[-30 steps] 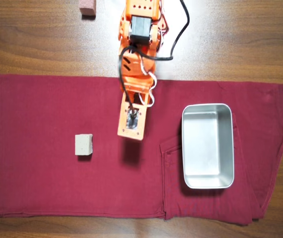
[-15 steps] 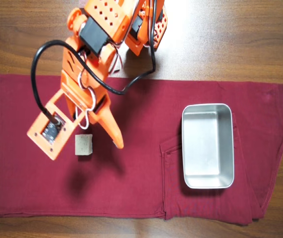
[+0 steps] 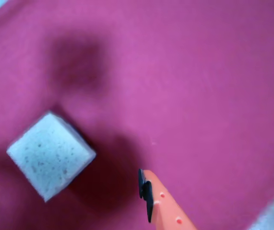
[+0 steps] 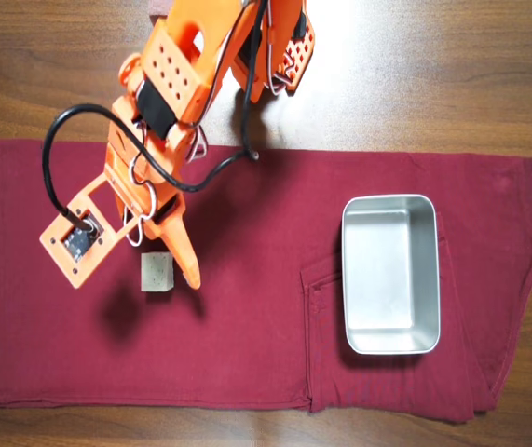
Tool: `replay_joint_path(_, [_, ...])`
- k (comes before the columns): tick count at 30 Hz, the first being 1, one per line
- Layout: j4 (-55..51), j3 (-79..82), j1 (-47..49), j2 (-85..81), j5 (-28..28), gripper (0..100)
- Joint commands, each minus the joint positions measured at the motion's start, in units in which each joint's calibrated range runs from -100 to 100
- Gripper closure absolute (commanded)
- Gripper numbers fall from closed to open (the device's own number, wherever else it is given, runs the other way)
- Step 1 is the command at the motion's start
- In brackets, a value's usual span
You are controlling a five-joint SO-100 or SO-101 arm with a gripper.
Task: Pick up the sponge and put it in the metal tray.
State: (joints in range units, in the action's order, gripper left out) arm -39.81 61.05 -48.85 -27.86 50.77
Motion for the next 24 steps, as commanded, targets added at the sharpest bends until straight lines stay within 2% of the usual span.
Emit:
replay_joint_path(1, [6.20, -1.01, 0.77, 4.74, -0.20, 37])
replay_joint_path(9, [19.85, -1.83, 4.71, 17.52, -1.17, 47])
replay_joint_path(17, [25.01, -4.20, 5.57, 22.76, -1.47, 50])
replay_joint_path(20, [25.38, -4.11, 5.86, 22.94, -3.08, 76])
replay_joint_path(22, [27.32, -3.47, 7.11, 22.94, -5.81, 86])
replay_joint_path(23, [29.72, -3.02, 7.87, 23.12, -6.69, 100])
replay_joint_path(24, [31.84, -2.93, 8.74, 23.29, -6.79, 100])
